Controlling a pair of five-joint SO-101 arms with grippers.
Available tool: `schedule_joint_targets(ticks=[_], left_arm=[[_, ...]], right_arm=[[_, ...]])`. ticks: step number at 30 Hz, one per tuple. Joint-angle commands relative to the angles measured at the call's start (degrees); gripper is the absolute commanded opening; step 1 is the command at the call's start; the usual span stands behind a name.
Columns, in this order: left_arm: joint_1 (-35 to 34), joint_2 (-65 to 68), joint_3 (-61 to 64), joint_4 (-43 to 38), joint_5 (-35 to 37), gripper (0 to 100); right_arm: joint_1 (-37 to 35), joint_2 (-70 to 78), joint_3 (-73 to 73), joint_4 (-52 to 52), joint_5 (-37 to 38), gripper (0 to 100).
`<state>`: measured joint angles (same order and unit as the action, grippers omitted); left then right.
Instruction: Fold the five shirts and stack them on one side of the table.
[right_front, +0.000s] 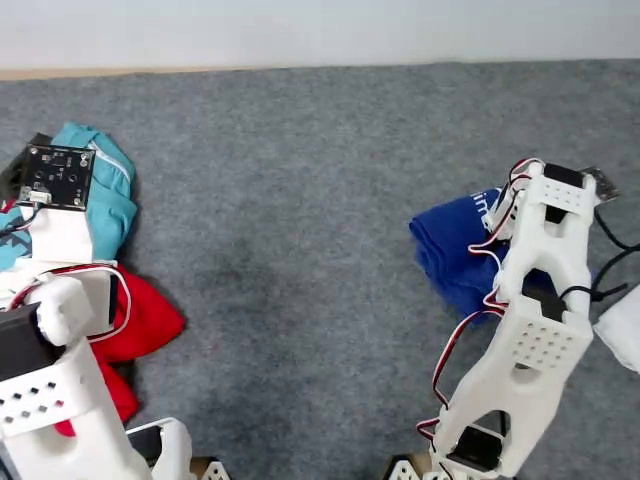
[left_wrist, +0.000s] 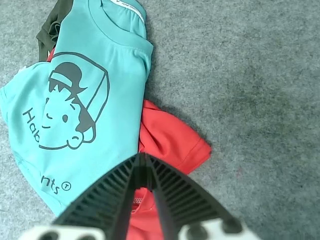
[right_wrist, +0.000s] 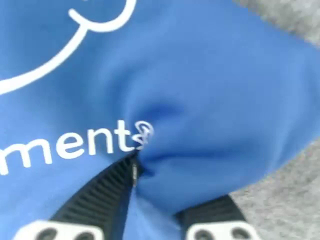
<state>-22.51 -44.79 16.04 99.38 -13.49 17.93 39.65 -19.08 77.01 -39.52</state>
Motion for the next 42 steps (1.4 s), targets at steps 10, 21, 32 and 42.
schedule_joint_targets(ticks=[10,21,32,42], left_arm=[[0.35,-1.23,-0.31,1.23,-0.26,0],[0.26,-1.32,-0.31,1.23,-0.26,0],[0.44,-1.32,-0.22,1.23,-0.09,0],[0.53,-1.32,-0.13,1.23,-0.09,0]], right_arm=[[5.05,-17.19,-4.48,8.92,14.95,0.9],[14.81,-29.14,-4.57,4.7,37.19,0.9],[25.8,-29.85,-4.48,-4.26,48.97,0.9],[29.93,-29.93,-6.95,-2.86,50.55,0.9]])
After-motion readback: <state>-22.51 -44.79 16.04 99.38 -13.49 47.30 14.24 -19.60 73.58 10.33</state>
